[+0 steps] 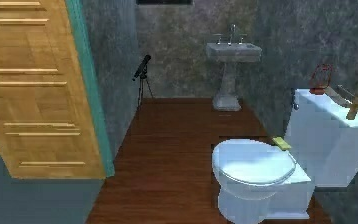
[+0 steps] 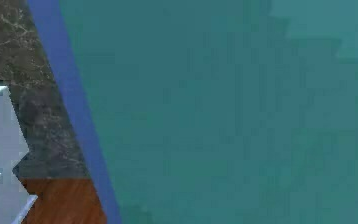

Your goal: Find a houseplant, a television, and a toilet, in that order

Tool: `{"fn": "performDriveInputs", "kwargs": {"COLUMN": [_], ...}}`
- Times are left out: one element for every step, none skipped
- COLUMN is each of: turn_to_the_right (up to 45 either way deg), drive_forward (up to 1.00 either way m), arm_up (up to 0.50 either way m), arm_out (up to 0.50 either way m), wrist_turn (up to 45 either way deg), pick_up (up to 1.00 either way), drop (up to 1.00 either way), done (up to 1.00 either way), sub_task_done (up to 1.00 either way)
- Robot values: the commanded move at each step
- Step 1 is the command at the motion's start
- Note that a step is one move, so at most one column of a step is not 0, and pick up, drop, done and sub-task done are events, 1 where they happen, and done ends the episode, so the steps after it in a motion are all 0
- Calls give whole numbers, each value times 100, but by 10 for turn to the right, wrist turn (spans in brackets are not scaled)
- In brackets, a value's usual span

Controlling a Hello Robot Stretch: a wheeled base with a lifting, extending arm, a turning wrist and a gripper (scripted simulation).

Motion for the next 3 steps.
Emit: {"fn": "performDriveInputs", "kwargs": {"turn_to_the_right": [0, 300, 0], "drive_forward": [35, 0, 0], "arm_up": [0, 0, 0], "arm_out": [0, 0, 0], "wrist_turn": [0, 0, 0], "pick_up": [0, 0, 0], "drop": [0, 0, 0], "done": [0, 0, 100], "sub_task_done": [0, 0, 0]}}
